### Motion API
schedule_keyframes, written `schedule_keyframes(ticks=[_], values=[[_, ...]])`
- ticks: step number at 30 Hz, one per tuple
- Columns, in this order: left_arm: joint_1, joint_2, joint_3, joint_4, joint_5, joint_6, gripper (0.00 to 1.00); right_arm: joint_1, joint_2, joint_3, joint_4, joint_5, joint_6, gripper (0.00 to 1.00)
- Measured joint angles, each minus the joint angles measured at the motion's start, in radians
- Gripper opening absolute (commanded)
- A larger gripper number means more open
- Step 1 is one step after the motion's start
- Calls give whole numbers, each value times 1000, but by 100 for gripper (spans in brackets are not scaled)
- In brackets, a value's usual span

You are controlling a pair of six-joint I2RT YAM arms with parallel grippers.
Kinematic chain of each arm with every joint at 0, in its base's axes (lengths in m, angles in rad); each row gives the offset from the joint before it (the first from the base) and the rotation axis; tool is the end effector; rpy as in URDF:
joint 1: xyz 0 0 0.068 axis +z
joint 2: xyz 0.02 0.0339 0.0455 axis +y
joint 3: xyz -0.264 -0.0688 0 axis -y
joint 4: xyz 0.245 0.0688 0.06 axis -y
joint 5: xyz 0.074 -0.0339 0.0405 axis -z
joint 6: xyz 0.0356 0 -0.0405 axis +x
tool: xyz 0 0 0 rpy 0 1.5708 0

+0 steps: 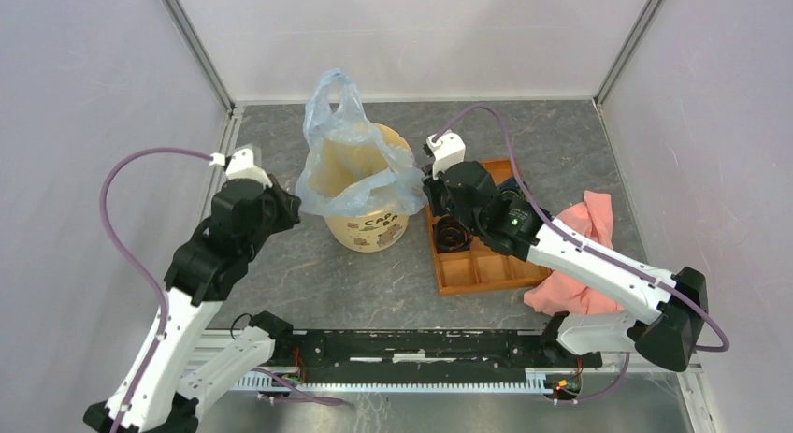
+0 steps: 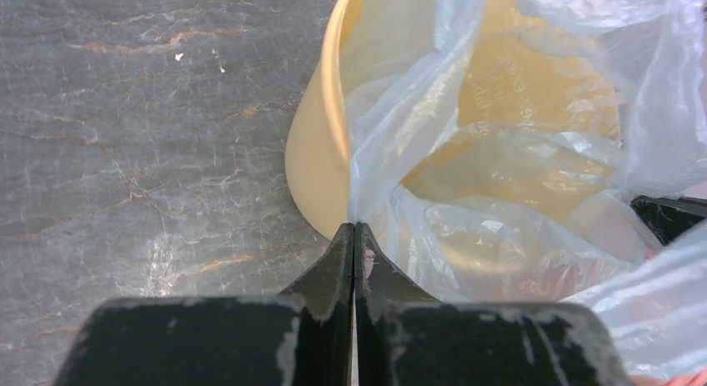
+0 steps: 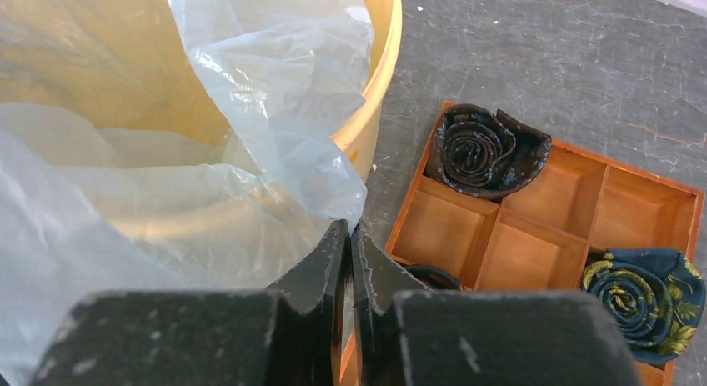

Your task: Put the trash bags into the trash bin

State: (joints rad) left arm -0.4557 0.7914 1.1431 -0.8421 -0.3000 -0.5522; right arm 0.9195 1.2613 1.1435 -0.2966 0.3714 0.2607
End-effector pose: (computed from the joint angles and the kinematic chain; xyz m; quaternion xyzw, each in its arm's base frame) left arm 0.1295 -0.0518 0.3912 -0.1177 0.8433 -0.1333 0.5072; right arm 0.1849 0.2213 0.3526 -0.1708 0.8114 0.1704 0.5323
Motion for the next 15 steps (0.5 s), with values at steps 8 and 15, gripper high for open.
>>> schedule_keyframes(ticks=[8,15], values=[[0,-123,-164,18,-17,-84,2,-18,-35,-117,76,-10,0,57],[0,-81,-259,96,-3,-109,2,-53,-45,-123,79,-66,-85,59]])
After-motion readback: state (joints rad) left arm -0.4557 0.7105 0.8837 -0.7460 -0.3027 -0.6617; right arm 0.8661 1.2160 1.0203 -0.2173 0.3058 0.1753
